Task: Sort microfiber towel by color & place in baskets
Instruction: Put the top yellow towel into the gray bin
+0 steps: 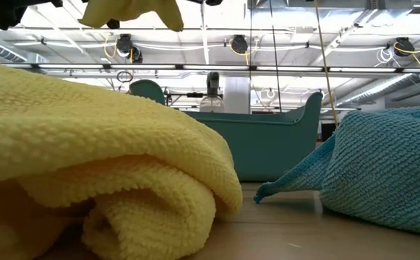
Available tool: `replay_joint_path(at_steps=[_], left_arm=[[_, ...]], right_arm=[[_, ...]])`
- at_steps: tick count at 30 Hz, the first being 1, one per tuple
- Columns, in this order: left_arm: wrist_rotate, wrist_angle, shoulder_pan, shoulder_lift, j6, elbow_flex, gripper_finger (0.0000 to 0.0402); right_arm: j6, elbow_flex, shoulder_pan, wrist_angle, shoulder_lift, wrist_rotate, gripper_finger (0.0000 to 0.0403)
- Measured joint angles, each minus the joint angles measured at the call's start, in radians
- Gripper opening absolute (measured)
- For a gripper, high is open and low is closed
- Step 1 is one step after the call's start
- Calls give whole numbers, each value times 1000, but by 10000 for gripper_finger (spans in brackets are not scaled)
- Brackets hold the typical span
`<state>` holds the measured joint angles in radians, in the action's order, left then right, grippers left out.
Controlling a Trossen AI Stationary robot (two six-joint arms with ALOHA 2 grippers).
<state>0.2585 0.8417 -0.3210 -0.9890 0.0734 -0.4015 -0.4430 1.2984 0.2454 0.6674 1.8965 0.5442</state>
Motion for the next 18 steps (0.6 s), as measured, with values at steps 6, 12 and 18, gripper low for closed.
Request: replay_joint_path(at_steps=[6, 12, 18], left_arm=[[-29, 5, 0, 0, -6, 0, 40], [-114, -10, 0, 2, -3, 0, 128], [-171, -94, 0, 52, 0, 0, 238]], right_arm=[[24, 0, -6, -27, 0, -29, 203], [53, 0, -15, -32, 0, -78, 107], [58, 0, -15, -60, 0, -75, 39]])
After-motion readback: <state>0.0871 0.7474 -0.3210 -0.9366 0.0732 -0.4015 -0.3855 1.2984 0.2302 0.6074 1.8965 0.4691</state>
